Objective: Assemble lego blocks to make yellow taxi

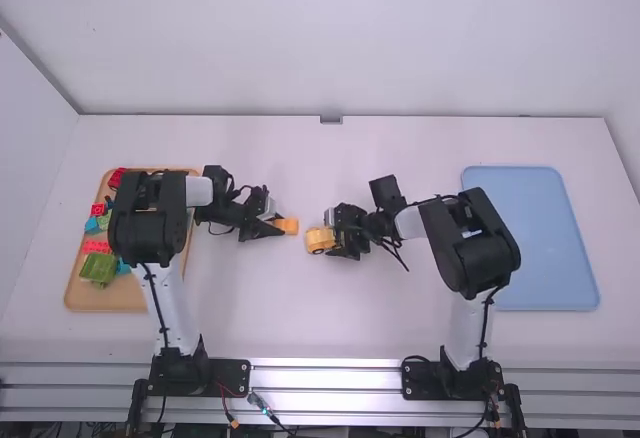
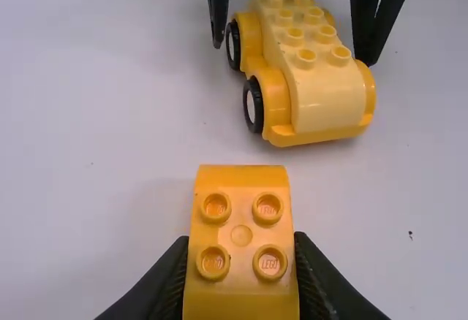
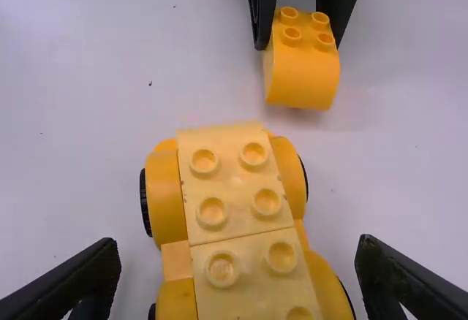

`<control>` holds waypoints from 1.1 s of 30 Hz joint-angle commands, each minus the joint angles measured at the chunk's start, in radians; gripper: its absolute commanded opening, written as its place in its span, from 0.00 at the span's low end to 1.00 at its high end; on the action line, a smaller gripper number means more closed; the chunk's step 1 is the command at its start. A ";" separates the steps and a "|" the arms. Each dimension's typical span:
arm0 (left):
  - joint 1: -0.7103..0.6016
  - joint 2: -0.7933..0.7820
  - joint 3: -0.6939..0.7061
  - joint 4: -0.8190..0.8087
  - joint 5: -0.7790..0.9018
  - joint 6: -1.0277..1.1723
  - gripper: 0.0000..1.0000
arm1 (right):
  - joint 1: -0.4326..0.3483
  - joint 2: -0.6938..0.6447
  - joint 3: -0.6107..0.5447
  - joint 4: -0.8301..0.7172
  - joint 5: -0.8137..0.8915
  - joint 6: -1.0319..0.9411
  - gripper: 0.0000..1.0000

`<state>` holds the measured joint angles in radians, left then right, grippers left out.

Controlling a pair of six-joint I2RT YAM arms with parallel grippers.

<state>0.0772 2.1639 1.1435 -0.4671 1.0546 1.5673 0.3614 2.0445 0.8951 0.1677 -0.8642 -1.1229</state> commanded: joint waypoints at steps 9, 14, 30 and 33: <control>-0.005 0.020 0.010 -0.008 0.026 -0.007 0.24 | -0.003 0.076 0.038 -0.022 -0.009 0.007 0.82; -0.005 0.009 0.009 -0.016 0.026 -0.008 0.21 | -0.025 0.076 0.041 -0.014 -0.039 0.018 0.70; -0.027 -0.141 0.008 -0.031 0.003 -0.087 0.13 | -0.028 0.076 0.040 0.008 -0.047 0.117 0.42; -0.055 -0.150 0.008 -0.034 -0.001 -0.088 0.10 | -0.028 0.076 0.040 0.007 -0.015 0.147 0.42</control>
<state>0.0483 2.0319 1.1435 -0.4931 1.0393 1.4918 0.3317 2.1002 0.9211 0.1772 -0.8890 -1.0134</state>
